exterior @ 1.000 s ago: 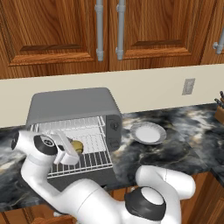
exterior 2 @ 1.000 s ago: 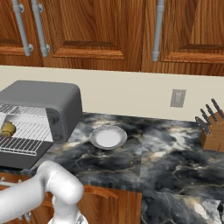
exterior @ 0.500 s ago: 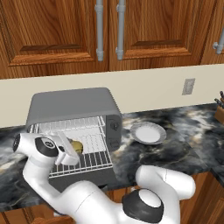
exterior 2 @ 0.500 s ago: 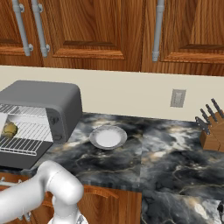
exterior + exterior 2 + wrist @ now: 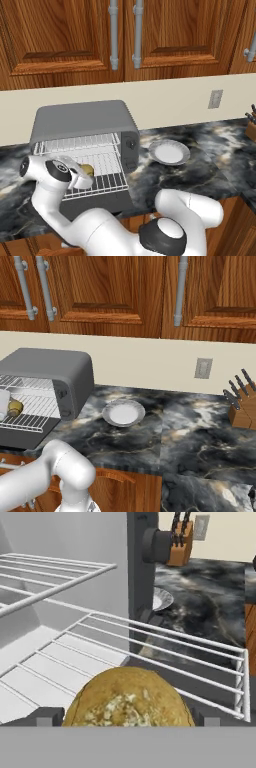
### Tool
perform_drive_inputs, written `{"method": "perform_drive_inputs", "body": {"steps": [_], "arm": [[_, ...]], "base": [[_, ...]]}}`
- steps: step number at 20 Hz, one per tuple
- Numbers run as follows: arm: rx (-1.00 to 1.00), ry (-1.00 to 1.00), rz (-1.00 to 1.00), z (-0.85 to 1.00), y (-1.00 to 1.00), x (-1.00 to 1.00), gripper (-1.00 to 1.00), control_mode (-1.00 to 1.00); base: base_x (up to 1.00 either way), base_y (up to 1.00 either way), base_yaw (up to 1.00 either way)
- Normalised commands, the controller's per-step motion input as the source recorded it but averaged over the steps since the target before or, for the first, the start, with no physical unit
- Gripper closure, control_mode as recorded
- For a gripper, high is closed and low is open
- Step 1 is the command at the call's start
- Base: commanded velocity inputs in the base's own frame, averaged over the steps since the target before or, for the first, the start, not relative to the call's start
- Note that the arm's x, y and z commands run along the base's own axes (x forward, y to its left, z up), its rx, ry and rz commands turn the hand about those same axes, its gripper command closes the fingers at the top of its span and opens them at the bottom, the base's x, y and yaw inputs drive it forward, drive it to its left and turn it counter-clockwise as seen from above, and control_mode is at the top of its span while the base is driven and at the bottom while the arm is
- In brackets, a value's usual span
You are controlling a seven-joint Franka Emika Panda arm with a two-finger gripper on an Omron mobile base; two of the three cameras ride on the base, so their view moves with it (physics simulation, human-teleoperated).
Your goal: Open the toaster oven door. Place the bread on the bottom rack in the toaster oven and place the chicken drumstick on the top rack.
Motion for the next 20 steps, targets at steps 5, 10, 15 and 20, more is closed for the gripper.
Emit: {"method": "perform_drive_inputs", "body": {"steps": [5, 10, 15, 20], "arm": [[0.0, 0.2, 0.13, -0.89, 0.38, -0.26, -1.0, -1.0], [0.0, 0.1, 0.12, -0.93, 0.41, -0.39, -1.0, -1.0], [0.0, 0.0, 0.12, -0.94, 0.42, -0.39, -1.0, -1.0], [0.0, 0.0, 0.11, -0.94, 0.44, -0.39, -1.0, -1.0]], "base": [[0.0, 0.0, 0.0], [0.0, 0.0, 0.0], [0.0, 0.0, 0.0], [0.0, 0.0, 0.0]]}}
